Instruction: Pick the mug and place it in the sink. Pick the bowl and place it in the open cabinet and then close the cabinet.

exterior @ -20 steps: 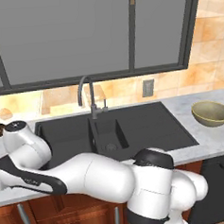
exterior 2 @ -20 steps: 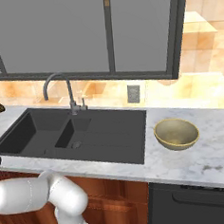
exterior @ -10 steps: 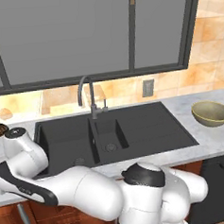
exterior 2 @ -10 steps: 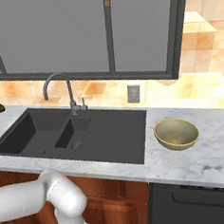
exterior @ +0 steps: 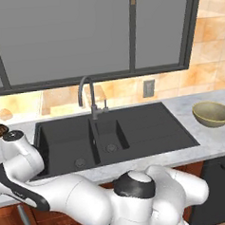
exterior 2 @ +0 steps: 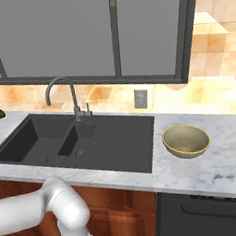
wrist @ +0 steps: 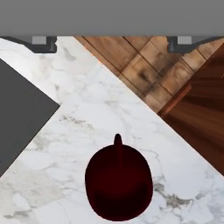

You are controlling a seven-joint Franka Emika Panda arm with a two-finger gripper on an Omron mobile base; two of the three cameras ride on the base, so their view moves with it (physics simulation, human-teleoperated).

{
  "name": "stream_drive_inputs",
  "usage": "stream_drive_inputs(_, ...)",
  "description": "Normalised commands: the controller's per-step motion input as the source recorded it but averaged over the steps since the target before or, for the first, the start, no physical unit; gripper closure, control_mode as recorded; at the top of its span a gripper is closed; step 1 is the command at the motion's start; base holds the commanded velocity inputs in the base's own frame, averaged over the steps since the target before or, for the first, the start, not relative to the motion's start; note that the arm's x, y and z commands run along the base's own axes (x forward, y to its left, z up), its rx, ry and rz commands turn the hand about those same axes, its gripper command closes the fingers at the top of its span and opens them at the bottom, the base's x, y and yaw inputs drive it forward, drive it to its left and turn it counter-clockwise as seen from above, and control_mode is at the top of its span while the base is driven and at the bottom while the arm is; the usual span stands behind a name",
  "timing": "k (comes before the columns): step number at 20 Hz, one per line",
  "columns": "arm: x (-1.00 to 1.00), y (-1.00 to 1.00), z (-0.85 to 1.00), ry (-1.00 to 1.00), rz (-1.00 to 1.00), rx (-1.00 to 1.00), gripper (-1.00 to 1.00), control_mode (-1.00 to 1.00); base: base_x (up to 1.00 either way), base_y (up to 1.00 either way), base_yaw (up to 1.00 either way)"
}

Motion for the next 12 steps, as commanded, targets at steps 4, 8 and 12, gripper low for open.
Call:
stream_drive_inputs(4, 0.3, 0.16, -0.03, 0.0, 0.0, 0.0, -1.0, -1.0, 0.0, 0.0, 0.0)
stream_drive_inputs(8, 0.17, 0.24, -0.07, 0.0, 0.0, 0.0, -1.0, -1.0, 0.0, 0.0, 0.0)
stream_drive_inputs(12, 0.15, 0.43, -0.08, 0.0, 0.0, 0.0, -1.0, -1.0, 0.0, 0.0, 0.0)
